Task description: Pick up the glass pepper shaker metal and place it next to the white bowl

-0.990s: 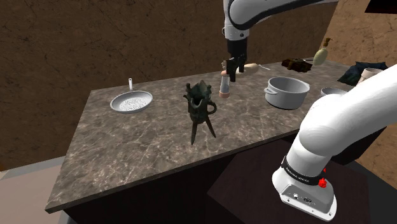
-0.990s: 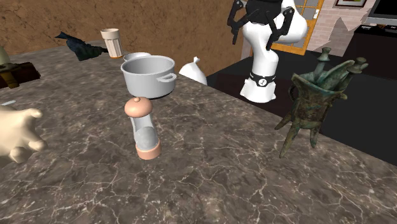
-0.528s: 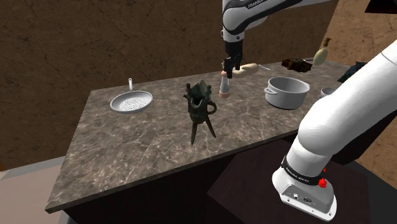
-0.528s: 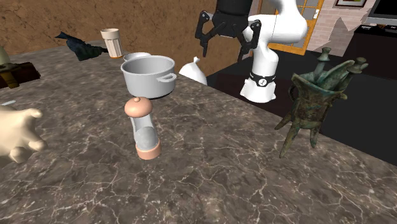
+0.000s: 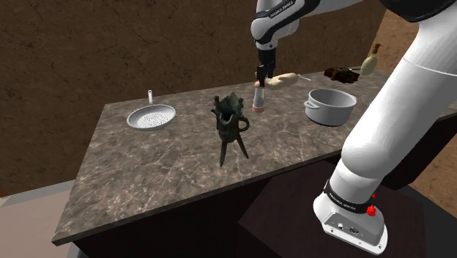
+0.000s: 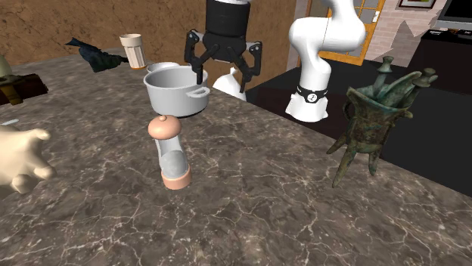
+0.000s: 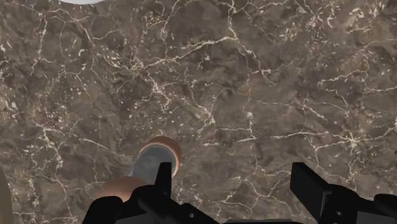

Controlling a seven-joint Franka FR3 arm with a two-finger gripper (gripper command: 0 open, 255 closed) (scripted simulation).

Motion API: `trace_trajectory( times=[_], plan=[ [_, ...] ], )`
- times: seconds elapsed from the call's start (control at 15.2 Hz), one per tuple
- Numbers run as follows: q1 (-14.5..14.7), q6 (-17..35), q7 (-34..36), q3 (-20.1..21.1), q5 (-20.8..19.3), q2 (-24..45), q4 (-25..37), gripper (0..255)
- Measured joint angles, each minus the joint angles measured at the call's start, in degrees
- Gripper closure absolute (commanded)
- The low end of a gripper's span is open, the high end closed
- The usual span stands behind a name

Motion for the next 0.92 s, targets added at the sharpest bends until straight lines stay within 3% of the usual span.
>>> trace_trajectory(
  times=[0.59,0.92],
  plan=[
    [-4.20,3.40,-10.66,-3.44,7.71,17.60,16.21,0],
    [-4.78,6.19,-11.42,-3.35,8.78,20.20,16.03,0]
  ],
)
